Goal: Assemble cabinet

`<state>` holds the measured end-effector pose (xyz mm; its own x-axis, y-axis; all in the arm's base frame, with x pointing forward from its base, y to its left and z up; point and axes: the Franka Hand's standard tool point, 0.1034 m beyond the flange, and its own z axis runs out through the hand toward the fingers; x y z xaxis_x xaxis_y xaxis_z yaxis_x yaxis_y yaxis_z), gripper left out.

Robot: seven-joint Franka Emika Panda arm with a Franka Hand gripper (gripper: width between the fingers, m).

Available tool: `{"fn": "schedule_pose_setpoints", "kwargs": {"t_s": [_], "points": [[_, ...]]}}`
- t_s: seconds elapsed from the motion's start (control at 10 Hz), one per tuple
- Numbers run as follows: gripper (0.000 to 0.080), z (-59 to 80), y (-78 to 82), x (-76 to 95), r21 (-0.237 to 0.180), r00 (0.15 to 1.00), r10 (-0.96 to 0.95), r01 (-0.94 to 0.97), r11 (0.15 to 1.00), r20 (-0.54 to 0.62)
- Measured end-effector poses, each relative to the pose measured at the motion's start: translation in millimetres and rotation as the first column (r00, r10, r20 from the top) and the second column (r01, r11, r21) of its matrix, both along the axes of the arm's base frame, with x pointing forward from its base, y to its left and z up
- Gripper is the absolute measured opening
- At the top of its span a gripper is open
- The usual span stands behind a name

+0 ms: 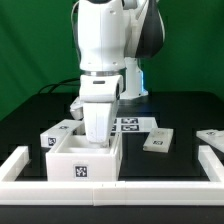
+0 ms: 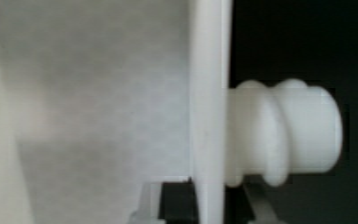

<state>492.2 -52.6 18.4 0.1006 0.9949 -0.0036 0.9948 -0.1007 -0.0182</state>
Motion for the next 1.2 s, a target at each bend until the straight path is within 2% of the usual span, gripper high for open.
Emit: {"fn": "schedule_pose_setpoints", "kwargs": {"t_s": [0.2,0.3,0.4,0.7,0.8,0.9,1.2], "points": [[0.0034,1.2,2.7,2.2,0.001,0.999,0.036,-0.036,0.999,0.004],[0.0034,1.8,9.4,3.7,0.005,0.998,0.061,-0.061,0.998,0.006],[0.0034,1.7,18.5,6.0,0.007,0.997,0.083,-0.083,0.996,0.001],[0.0034,-0.1,53.6,28.5,0.002,0.987,0.159,-0.16,0.987,0.006],[0.0035,0.1,57.7,29.5,0.0,0.99,0.141,-0.141,0.99,-0.008],[0.0035,-0.1,53.4,28.5,0.0,0.991,0.133,-0.133,0.991,-0.007],[0.0035,0.0,53.2,28.4,0.0,0.991,0.132,-0.132,0.991,-0.007]]}}
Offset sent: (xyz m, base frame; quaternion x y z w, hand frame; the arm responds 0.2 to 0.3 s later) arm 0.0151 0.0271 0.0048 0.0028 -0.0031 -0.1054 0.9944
